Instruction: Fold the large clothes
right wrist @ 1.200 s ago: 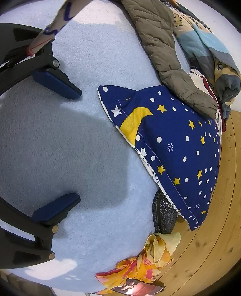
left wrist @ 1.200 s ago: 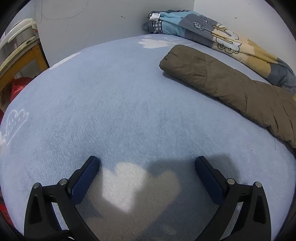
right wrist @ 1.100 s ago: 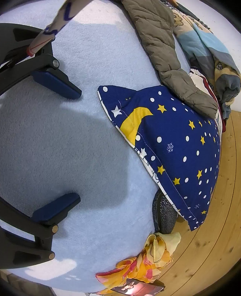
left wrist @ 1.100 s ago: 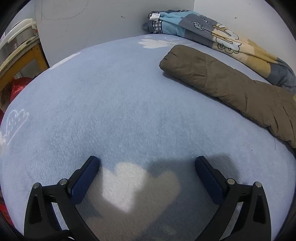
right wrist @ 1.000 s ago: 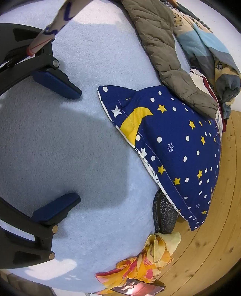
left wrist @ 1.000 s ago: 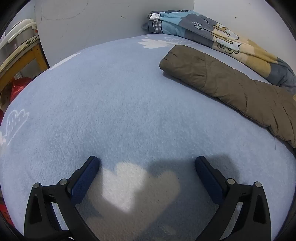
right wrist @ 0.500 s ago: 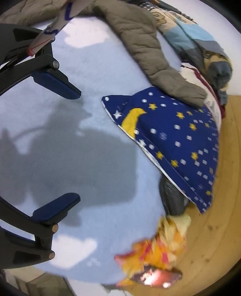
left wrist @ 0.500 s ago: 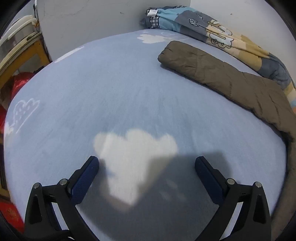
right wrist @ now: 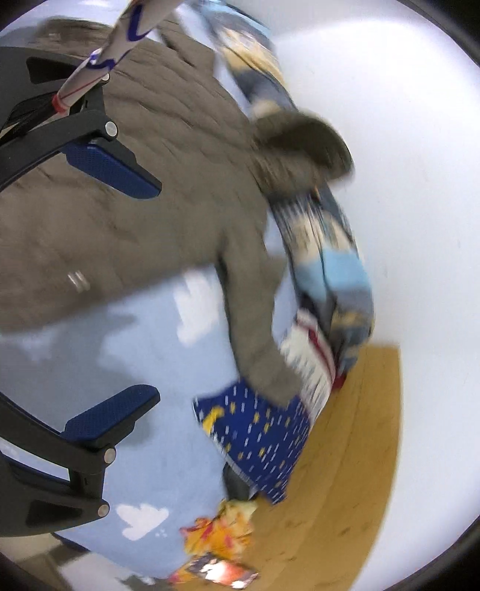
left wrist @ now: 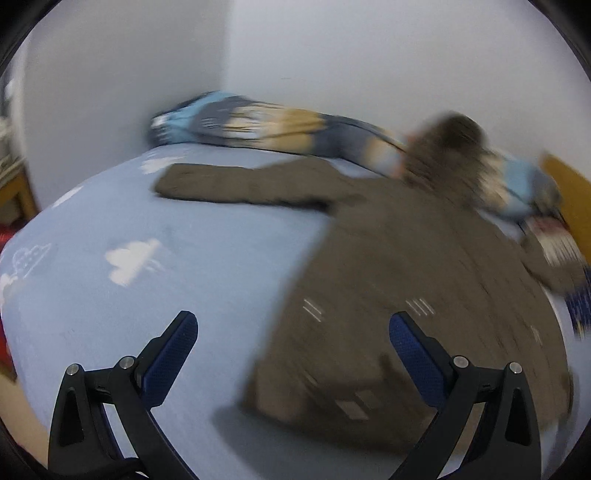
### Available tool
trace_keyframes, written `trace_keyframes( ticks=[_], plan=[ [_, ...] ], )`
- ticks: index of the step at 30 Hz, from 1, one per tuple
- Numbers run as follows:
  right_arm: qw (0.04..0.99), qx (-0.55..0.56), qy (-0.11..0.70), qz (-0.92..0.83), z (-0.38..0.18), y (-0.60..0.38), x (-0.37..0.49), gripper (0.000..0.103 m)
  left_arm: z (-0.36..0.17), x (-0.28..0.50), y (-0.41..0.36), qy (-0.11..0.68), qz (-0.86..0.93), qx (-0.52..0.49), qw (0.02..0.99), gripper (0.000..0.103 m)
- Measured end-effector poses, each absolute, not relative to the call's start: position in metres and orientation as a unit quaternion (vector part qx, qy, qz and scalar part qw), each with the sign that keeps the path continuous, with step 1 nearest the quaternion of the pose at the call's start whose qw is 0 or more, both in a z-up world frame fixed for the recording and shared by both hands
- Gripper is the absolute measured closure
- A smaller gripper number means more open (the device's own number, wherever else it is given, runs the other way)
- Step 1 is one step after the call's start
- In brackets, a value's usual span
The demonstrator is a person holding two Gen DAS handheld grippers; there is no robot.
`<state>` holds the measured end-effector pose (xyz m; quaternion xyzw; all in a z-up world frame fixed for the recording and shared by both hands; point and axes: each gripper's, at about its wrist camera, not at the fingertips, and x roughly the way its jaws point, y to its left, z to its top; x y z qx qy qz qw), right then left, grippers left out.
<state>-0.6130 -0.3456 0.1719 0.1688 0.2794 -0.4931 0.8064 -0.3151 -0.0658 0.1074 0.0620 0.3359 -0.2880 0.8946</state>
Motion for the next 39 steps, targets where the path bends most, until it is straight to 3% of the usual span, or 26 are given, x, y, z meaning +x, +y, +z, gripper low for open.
trace_keyframes(
  ticks=[5,13,39],
  plan=[
    [0.844,0.11,0.305,-0.427,0.161,-0.26,-0.576,0.001,0.12,-0.388,-0.073,0.285,-0.33,0.108,0.893,0.0],
    [0.855,0.107,0.286,-0.419,0.162,-0.195,-0.6,0.001,0.141,-0.444,-0.047,0.251,-0.347,0.085,0.9,0.0],
    [0.851,0.093,0.307,-0.415,0.155,-0.188,-0.61,0.001,0.127,-0.439,-0.047,0.286,-0.337,0.101,0.891,0.0]
  ],
)
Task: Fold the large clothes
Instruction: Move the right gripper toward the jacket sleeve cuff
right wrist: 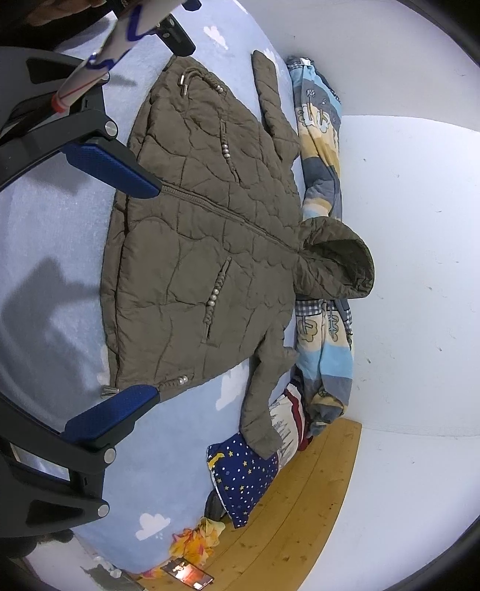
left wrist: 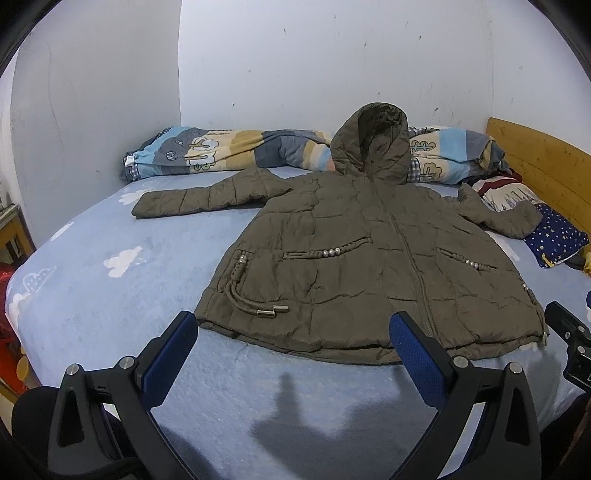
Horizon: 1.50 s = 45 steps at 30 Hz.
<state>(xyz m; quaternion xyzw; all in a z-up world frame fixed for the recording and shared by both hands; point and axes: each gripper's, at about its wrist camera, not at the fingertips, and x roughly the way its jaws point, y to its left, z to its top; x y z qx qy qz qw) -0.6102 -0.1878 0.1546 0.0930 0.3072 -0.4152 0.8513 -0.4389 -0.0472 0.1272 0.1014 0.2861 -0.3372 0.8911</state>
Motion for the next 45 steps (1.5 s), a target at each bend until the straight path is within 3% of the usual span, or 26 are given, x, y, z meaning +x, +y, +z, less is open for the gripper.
trace_keyframes(
  ticks=[10,22,29,38,45],
  plan=[
    [0.855,0.099,0.306,-0.407,0.159,-0.188,-0.608,0.001,0.143,-0.445,-0.04,0.288,-0.338,0.1,0.89,0.0],
    [0.867,0.11,0.251,-0.416,0.207,-0.201,-0.643,0.0,0.242,-0.479,-0.058,0.243,-0.401,0.061,0.881,0.0],
    [0.858,0.115,0.248,-0.434,0.217,-0.22,-0.652,0.0,0.264,-0.474,-0.087,0.229,-0.415,0.051,0.879,0.0],
    [0.849,0.129,0.267,-0.437,0.207,-0.258,-0.637,0.0,0.246,-0.435,-0.152,0.232,-0.419,0.103,0.872,0.0],
    [0.839,0.205,0.276,-0.422,0.192,-0.33,-0.629,0.0,0.163,-0.381,-0.208,0.247,-0.398,0.185,0.864,0.0]
  ],
)
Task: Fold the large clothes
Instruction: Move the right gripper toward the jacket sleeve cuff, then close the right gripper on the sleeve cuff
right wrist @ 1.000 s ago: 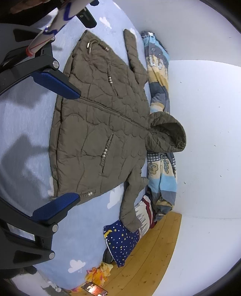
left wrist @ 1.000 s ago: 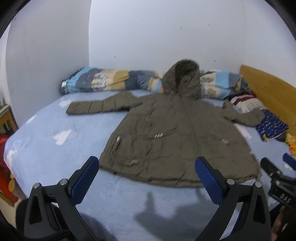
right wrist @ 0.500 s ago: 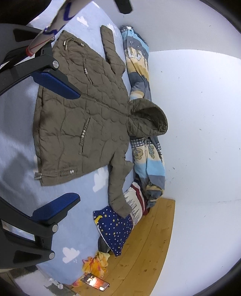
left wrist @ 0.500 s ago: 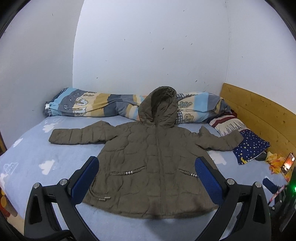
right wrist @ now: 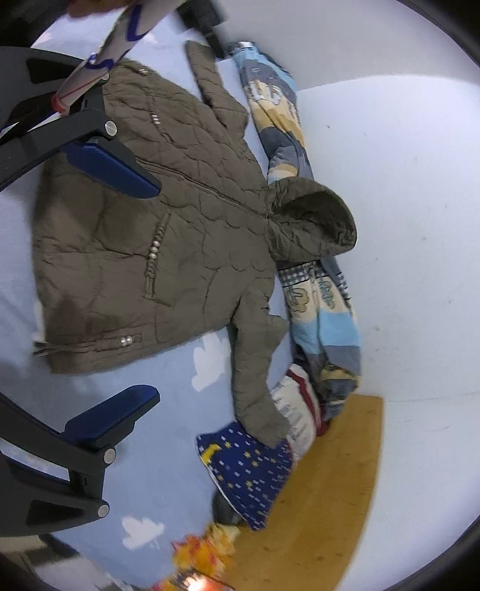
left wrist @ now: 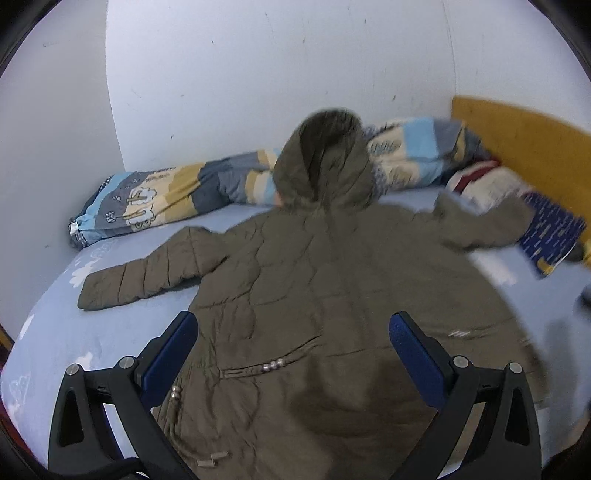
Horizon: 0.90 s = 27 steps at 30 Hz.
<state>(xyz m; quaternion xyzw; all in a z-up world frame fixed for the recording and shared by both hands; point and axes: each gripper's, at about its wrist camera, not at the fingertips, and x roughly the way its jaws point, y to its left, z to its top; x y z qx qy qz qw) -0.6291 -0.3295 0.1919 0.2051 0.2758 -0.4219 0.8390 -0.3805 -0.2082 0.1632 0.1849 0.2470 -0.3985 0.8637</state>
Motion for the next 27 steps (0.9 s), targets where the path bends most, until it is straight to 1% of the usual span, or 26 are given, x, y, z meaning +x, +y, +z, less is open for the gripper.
trace_keyframes(
  ticks=[2,4,6,9,12,14,16,18,20,22,24,27],
  plan=[
    [0.832,0.233,0.27,-0.424,0.185,-0.356,-0.635,0.0,0.143,-0.366,-0.22,0.265,-0.38,0.21,0.861,0.0],
    [0.825,0.25,0.266,-0.432,0.179,-0.38,-0.64,0.0,0.135,-0.348,-0.233,0.306,-0.392,0.198,0.845,0.0],
    [0.818,0.265,0.269,-0.434,0.174,-0.404,-0.645,0.001,0.134,-0.339,-0.24,0.312,-0.398,0.191,0.841,0.0],
    [0.805,0.312,0.265,-0.429,0.168,-0.451,-0.656,0.01,0.129,-0.331,-0.25,0.31,-0.393,0.21,0.84,0.0],
    [0.788,0.356,0.255,-0.432,0.164,-0.504,-0.668,0.021,0.125,-0.327,-0.252,0.319,-0.403,0.21,0.832,0.0],
    [0.776,0.365,0.257,-0.445,0.162,-0.537,-0.673,0.023,0.122,-0.325,-0.253,0.319,-0.405,0.218,0.829,0.0],
    [0.766,0.364,0.265,-0.459,0.158,-0.575,-0.677,0.033,0.119,-0.322,-0.255,0.317,-0.406,0.225,0.827,0.0],
    [0.754,0.373,0.267,-0.47,0.154,-0.61,-0.683,0.04,0.114,-0.32,-0.255,0.319,-0.404,0.234,0.825,0.0],
    [0.745,0.388,0.255,-0.479,0.15,-0.65,-0.692,0.041,0.11,-0.316,-0.254,0.328,-0.406,0.234,0.821,0.0],
    [0.736,0.399,0.244,-0.489,0.146,-0.683,-0.699,0.047,0.108,-0.312,-0.251,0.333,-0.407,0.232,0.818,0.0],
    [0.735,0.402,0.236,-0.492,0.144,-0.707,-0.704,0.048,0.107,-0.309,-0.248,0.332,-0.407,0.23,0.819,0.0],
    [0.725,0.407,0.227,-0.508,0.137,-0.744,-0.71,0.048,0.107,-0.307,-0.243,0.311,-0.406,0.24,0.826,0.0]
  ],
)
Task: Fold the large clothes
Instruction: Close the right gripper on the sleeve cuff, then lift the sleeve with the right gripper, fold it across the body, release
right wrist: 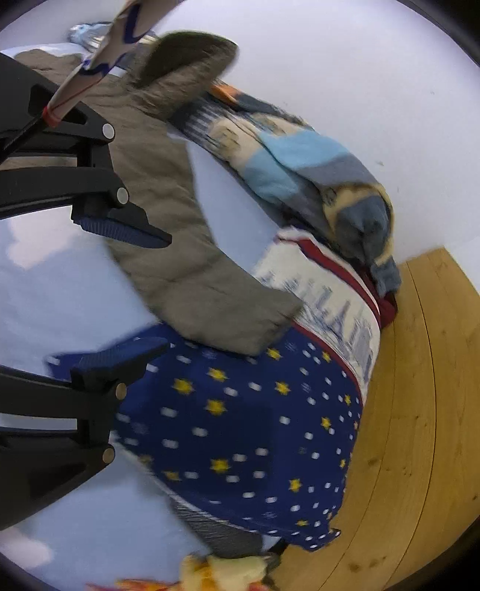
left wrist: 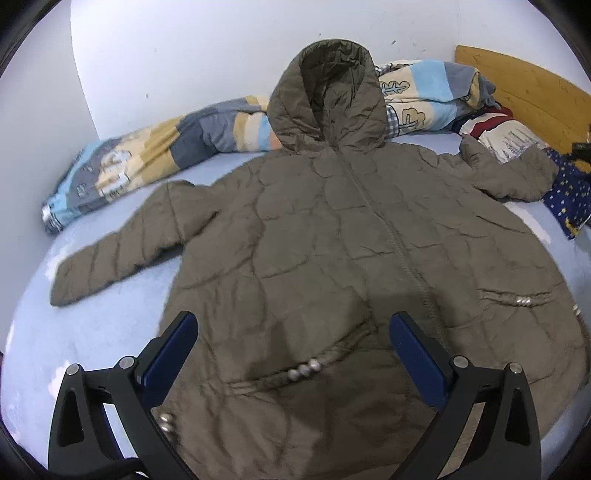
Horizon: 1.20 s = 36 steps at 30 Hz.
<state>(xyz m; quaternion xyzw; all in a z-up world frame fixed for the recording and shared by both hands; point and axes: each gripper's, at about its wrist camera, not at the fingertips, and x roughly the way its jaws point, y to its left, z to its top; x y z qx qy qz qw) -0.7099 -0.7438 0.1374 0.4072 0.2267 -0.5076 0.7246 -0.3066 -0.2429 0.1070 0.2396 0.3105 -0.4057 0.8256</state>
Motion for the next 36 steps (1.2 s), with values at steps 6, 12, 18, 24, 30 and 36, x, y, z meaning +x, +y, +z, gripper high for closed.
trace_keyframes(
  ticks=[6,12,18,24,30,36],
  plan=[
    [0.707,0.416,0.238,-0.52,0.116,-0.794,-0.705,0.048,0.106,-0.298,-0.237,0.306,-0.401,0.229,0.832,0.0],
    [0.693,0.422,0.251,-0.528,0.093,-0.826,-0.693,0.053,0.1,-0.295,-0.243,0.319,-0.403,0.228,0.827,0.0],
    [0.698,0.389,0.261,-0.542,0.099,-0.817,-0.686,0.088,0.1,-0.298,-0.245,0.324,-0.408,0.223,0.824,0.0],
    [0.715,0.374,0.229,-0.544,0.143,-0.788,-0.686,0.088,0.109,-0.301,-0.242,0.323,-0.414,0.205,0.826,0.0],
    [0.745,0.353,0.203,-0.529,0.216,-0.752,-0.669,0.089,0.117,-0.297,-0.239,0.333,-0.41,0.18,0.83,0.0],
    [0.774,0.328,0.196,-0.504,0.286,-0.708,-0.629,0.089,0.128,-0.288,-0.229,0.357,-0.411,0.131,0.828,0.0]
  ],
)
